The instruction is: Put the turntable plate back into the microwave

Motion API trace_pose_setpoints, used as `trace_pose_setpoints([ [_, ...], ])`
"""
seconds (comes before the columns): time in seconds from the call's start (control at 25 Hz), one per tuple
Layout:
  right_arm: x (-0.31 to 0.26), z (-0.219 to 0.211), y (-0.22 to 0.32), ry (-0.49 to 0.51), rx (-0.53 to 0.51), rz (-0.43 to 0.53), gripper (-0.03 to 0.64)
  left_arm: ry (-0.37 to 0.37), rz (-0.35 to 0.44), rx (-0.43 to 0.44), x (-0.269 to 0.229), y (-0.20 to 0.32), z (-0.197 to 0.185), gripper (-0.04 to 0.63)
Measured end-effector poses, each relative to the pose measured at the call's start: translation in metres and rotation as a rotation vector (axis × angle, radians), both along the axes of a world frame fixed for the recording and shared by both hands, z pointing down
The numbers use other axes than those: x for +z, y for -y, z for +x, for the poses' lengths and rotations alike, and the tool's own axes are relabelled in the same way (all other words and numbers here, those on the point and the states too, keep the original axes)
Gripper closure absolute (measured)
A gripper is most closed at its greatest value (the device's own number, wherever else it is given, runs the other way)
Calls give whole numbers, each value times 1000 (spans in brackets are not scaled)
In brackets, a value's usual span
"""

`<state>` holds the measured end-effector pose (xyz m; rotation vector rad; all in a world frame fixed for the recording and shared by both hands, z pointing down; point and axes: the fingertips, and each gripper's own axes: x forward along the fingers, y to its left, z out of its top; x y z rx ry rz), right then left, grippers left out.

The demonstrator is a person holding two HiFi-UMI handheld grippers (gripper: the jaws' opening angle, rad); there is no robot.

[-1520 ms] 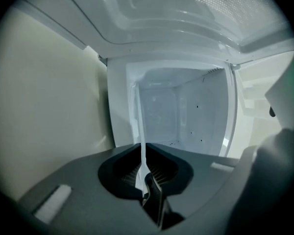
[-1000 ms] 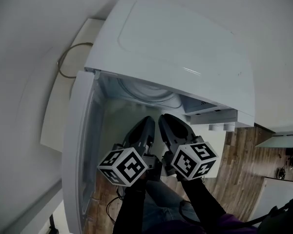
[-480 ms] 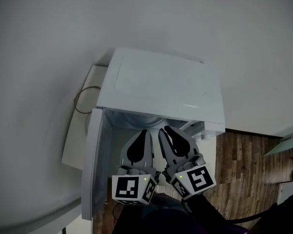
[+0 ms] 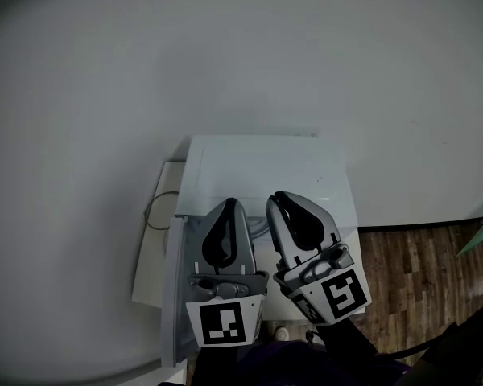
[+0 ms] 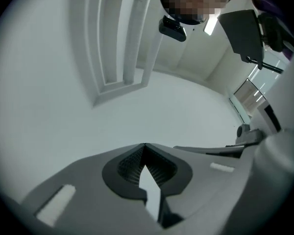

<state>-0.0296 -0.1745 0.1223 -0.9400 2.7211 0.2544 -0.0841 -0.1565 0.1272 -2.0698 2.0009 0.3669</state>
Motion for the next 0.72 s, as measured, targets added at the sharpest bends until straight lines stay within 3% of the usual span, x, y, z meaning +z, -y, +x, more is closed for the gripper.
trace_pose_setpoints([
  [0.24,-30,18,-3,1,29,88,606,78,104,11,-35,1,26,592],
  [0.72,-34,31,0,0,69,130,606,78,128,62,-34,9,42,592],
])
